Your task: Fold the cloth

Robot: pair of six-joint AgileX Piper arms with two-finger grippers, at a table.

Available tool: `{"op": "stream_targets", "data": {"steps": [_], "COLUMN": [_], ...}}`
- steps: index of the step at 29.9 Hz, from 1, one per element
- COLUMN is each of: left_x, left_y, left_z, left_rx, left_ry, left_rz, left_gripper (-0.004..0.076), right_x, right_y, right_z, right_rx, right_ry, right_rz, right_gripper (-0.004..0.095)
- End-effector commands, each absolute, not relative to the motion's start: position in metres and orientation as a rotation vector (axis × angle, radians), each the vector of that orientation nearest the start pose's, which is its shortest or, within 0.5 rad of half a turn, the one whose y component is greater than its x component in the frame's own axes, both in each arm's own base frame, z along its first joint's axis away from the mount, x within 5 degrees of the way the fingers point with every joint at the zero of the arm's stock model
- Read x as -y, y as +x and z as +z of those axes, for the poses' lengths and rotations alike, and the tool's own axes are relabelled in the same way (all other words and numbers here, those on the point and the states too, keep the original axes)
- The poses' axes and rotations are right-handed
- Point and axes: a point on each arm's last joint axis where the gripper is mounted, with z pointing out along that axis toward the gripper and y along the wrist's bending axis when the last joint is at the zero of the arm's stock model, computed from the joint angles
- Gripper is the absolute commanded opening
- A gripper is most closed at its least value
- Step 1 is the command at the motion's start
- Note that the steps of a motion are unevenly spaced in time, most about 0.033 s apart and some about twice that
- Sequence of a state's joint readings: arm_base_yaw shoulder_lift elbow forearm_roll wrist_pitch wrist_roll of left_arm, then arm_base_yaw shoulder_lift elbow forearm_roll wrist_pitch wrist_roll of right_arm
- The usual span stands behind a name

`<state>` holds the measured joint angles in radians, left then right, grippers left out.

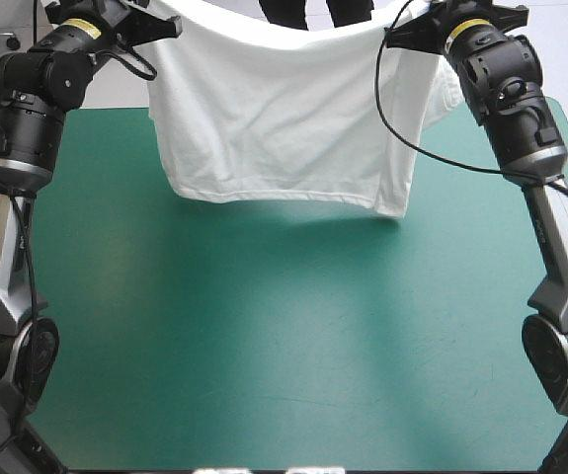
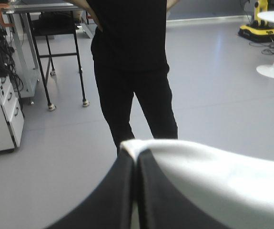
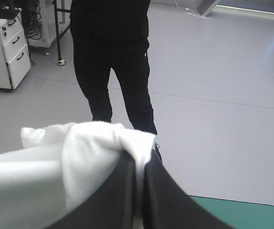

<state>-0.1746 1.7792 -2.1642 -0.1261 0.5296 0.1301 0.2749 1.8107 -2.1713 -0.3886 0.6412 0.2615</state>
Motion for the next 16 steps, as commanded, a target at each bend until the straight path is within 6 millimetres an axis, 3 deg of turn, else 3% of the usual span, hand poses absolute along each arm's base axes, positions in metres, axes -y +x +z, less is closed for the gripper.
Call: {"op": "stream_targets", "data": {"steps": [1,6,9,12,16], "left_x": [0.071,0.073,0.073,0.074,0.076], "left_y": [0.374,0.386,0.392,0.398,0.402], "left_z": [0.558,0.546,0.528,0.499,0.455], "left_rx": [-1.379,-1.422,-1.569,-1.787,-2.012], "left_ry": [0.166,0.18,0.223,0.259,0.284], "left_rz": [-0.17,-0.147,-0.103,-0.097,-0.109], "left_gripper": [-0.0009,-0.0009,-0.0009,-0.0009,-0.0009], "right_x": [-0.072,-0.064,-0.065,-0.069,-0.074], "right_y": [0.385,0.389,0.39,0.395,0.4], "right_z": [0.537,0.532,0.519,0.493,0.438], "right_rx": [-1.537,-1.574,-1.688,-1.839,-2.11], "right_ry": [-0.089,-0.079,-0.093,-0.127,-0.152], "right_rz": [-0.048,0.004,0.036,0.074,0.112], "right_gripper": [-0.0017,-0.0017,-0.0017,-0.0017,-0.0017]}}
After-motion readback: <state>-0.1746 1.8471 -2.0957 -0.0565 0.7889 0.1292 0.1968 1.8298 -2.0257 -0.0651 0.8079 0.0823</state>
